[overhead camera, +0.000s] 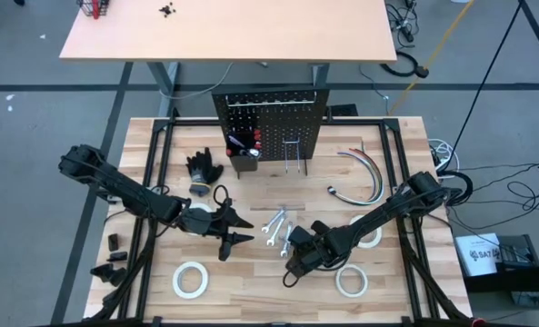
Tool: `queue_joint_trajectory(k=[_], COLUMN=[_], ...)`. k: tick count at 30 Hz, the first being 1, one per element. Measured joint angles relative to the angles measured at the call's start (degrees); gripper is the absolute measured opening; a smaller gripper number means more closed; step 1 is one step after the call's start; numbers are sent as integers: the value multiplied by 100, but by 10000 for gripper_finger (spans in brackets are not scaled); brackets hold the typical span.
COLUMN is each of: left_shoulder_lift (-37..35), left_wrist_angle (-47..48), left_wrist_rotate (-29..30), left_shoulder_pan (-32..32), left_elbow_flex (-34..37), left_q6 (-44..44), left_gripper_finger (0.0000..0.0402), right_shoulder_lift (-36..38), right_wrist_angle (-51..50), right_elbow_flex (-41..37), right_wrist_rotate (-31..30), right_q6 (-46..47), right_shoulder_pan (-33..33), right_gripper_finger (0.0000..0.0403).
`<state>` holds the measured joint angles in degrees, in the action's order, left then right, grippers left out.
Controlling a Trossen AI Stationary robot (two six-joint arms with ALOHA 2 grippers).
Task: Hang tools onto peg board
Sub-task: Hang the wrench on the peg board
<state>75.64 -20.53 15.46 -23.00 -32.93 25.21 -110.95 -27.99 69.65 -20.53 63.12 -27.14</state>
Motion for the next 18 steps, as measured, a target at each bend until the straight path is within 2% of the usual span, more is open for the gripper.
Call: queue_joint_trajectory(k=[18], left_shoulder_lift=[0], left_wrist_angle=[-1], left_wrist_rotate=[96], left_shoulder_pan=[2], left_elbow_flex=[0], left_q6=[-3], left_gripper_finger=[176], right_shoulder_lift=[6], right_wrist_angle=[29], right_elbow_flex=[7], right_wrist_rotate=[-4], right_q6=[-97], right_shoulder_pan=[24], right_gripper_finger=[2])
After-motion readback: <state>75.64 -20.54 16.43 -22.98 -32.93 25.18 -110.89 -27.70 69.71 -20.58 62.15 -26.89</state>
